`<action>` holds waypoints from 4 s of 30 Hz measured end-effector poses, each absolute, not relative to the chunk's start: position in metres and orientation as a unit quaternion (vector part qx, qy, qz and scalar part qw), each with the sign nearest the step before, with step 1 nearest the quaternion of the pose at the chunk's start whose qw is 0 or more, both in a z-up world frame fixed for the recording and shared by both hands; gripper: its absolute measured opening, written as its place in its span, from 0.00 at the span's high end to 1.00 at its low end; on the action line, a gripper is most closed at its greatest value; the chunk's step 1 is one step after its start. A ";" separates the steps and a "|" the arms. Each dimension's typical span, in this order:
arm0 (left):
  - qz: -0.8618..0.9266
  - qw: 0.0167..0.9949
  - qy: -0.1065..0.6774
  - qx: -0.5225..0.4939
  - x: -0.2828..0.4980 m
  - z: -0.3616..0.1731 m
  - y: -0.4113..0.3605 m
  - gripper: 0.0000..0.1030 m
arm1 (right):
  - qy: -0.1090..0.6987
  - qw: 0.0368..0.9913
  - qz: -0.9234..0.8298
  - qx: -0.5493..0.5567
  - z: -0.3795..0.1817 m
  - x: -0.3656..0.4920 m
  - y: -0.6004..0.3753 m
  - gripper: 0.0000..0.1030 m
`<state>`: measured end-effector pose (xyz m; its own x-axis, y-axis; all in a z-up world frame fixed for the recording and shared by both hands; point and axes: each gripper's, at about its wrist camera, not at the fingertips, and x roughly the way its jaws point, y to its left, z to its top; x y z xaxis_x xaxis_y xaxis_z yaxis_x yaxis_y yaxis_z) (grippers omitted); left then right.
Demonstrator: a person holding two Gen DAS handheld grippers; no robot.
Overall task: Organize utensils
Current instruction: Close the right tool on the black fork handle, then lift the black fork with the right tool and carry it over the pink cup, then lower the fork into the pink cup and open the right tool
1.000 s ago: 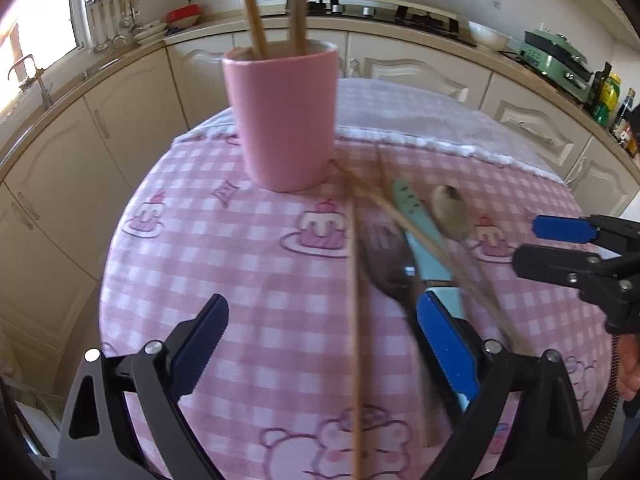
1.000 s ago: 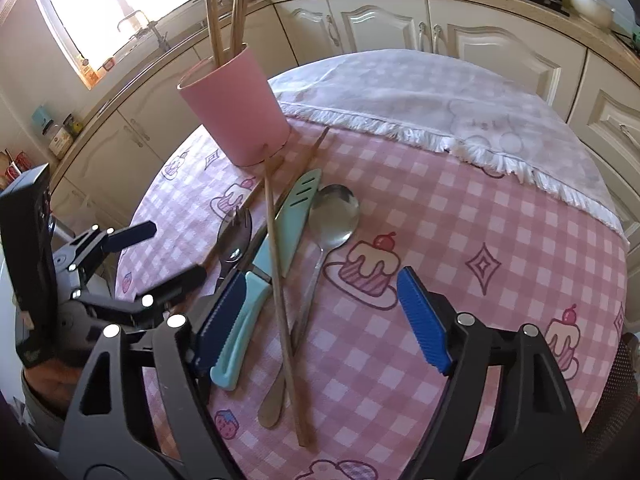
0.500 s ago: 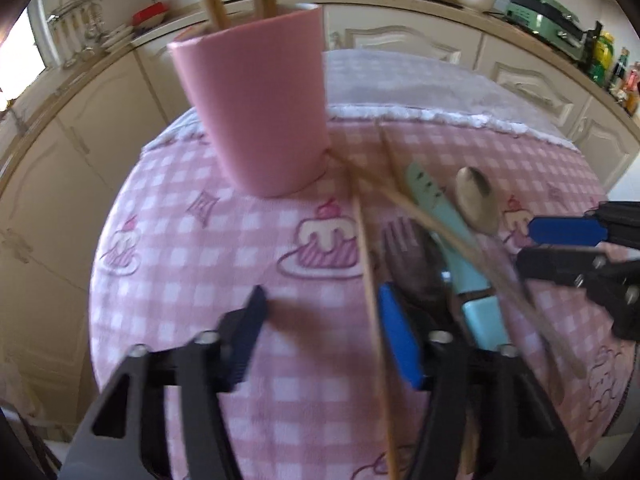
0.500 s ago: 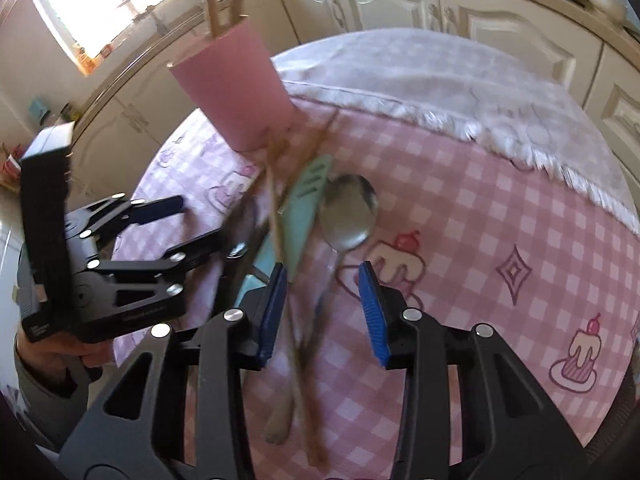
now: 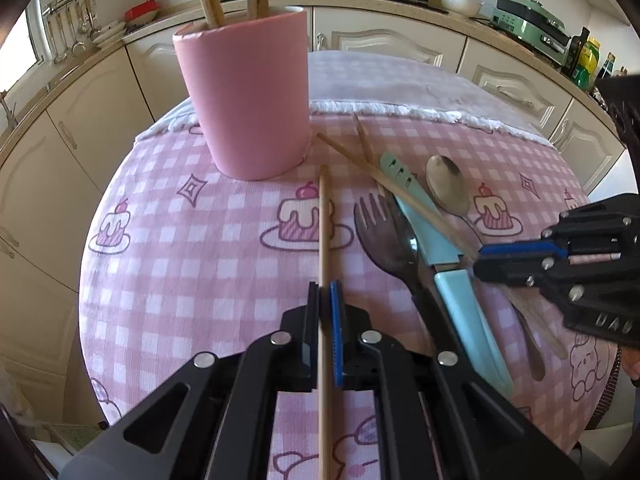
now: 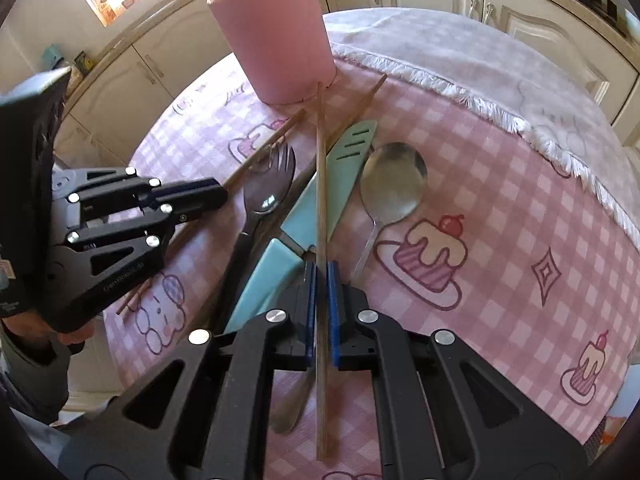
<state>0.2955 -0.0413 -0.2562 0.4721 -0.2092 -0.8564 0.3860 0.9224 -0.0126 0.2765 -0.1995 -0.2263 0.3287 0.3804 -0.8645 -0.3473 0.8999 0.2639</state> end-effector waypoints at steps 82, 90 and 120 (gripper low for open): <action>-0.207 0.925 0.317 -0.023 0.261 -0.142 0.005 0.95 | 0.371 0.877 0.267 0.148 -0.142 0.289 -0.205 0.96; -0.207 0.957 0.184 -0.082 0.275 -0.079 0.033 0.95 | 0.272 0.906 0.269 0.178 -0.088 0.318 -0.204 0.96; -0.149 0.974 0.039 -0.164 0.417 -0.107 0.022 0.95 | 0.181 0.940 0.244 0.153 -0.119 0.415 -0.160 0.95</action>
<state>0.4171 0.0216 -0.1067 0.9524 -0.3036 -0.0270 0.2780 0.9016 -0.3314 0.4152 -0.1602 -0.1190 0.8154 0.5139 -0.2665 -0.4032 0.8344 0.3757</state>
